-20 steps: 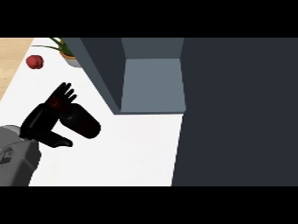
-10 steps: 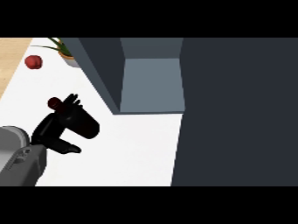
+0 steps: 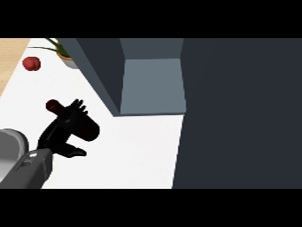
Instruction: Pick up the wine, place it into the cabinet and close the cabinet
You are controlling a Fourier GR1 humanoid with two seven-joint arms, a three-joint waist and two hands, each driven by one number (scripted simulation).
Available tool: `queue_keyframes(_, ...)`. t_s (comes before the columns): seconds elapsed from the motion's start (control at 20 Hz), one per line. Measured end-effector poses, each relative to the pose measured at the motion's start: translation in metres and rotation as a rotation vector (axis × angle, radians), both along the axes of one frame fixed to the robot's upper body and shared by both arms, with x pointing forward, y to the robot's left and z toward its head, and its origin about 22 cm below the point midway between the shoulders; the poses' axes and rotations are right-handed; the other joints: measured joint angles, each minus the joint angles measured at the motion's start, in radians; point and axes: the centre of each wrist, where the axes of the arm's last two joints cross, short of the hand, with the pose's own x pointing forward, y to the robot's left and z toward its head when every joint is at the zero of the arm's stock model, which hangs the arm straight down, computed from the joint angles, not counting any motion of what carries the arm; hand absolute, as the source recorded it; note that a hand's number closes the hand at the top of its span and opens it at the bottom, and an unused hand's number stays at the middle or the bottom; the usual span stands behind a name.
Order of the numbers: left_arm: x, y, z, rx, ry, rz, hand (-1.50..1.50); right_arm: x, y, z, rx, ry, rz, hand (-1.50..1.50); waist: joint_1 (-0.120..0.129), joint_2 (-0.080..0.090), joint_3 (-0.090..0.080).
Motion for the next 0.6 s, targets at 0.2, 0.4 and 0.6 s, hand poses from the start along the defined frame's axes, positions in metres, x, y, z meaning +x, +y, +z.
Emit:
queue_keyframes(0.2,-0.001,-0.003,-0.002,-0.01,-0.001,-0.008,-1.5,0.002,-0.001,0.001,-0.012,-0.011,-0.011,-1.5,0.002,0.001,0.0)
queue_keyframes(0.4,0.003,-0.014,-0.004,-0.026,-0.009,-0.015,-1.5,0.003,0.0,0.0,-0.007,-0.002,-0.001,-1.5,0.001,0.0,0.0)
queue_keyframes(0.6,0.004,-0.021,-0.005,-0.029,-0.027,-0.017,-1.5,0.002,0.0,-0.001,-0.01,0.003,-0.001,-1.5,0.0,0.001,0.0)
